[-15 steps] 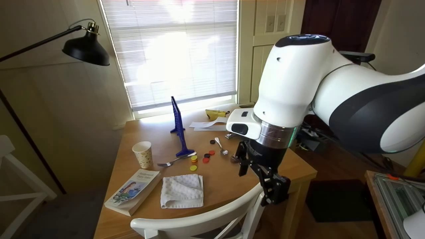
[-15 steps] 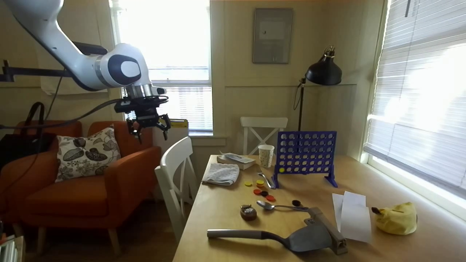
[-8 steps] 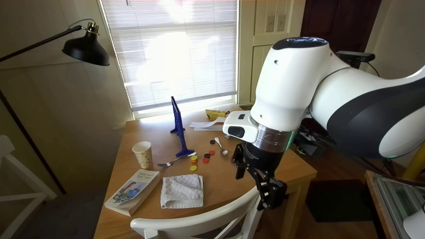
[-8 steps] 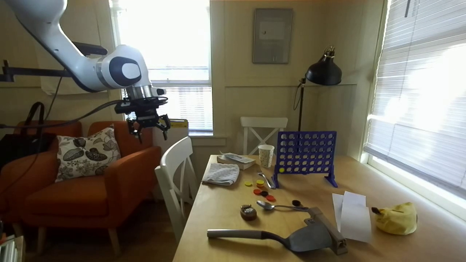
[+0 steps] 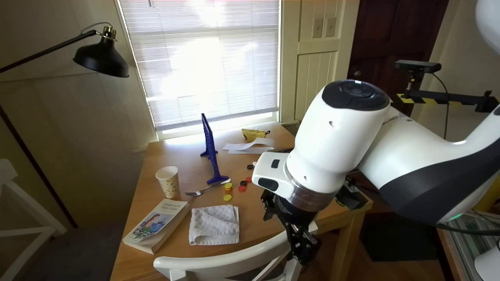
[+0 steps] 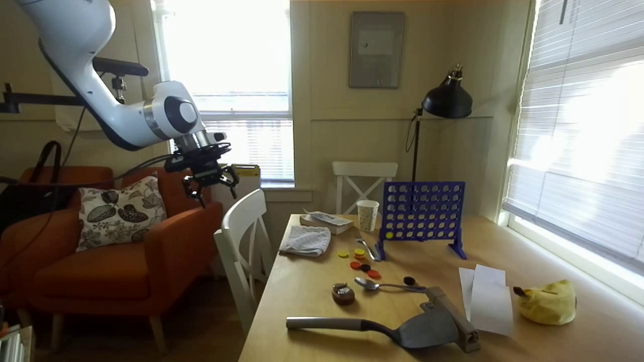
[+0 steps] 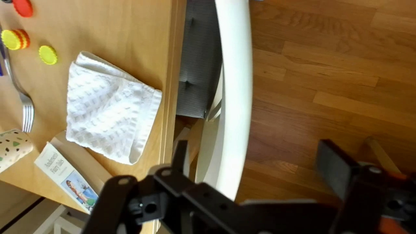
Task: Pull out the chair
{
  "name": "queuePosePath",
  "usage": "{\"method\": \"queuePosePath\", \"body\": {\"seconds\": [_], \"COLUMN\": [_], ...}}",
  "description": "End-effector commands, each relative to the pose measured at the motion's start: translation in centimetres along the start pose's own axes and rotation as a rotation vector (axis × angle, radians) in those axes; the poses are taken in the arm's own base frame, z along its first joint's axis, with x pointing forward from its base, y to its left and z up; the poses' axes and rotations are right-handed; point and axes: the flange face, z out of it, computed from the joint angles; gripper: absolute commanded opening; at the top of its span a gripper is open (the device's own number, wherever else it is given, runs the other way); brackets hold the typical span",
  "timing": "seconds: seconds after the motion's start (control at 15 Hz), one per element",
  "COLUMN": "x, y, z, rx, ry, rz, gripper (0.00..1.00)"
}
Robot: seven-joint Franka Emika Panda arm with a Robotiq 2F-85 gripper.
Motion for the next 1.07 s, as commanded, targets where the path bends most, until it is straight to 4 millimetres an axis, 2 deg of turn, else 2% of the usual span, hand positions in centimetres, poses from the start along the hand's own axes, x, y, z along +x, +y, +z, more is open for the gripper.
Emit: {"method": "queuePosePath", "body": {"seconds": [0.0,0.27,0.33,0.4,0.47,0.6,0.67,0.8,1.0], "x": [2.1,3.5,3.6,3.8,4.0,4.1,4.2,4.5,4.8], "y": [-0.1,-0.8,-0.8,-0.6,-0.3,0.5,0.8,1.2,1.1], "z": [1.8,3.5,3.9,4.2,4.6,5.2,5.6,6.2,7.0], "rx": [-0.069,-0.063,-0.061,-0.070,-0.072,-0.083,-0.087,-0.081,-0.066], "ry": [-0.009,0.000,0.000,-0.001,0.003,0.002,0.004,0.015,0.023], "rz": [-0.040,-0.054,-0.056,-0.066,-0.076,-0.089,-0.093,-0.087,-0.084], "gripper": [1.00,1.00,0.97,0.91,0.95,0.90,0.85,0.61,0.38]}}
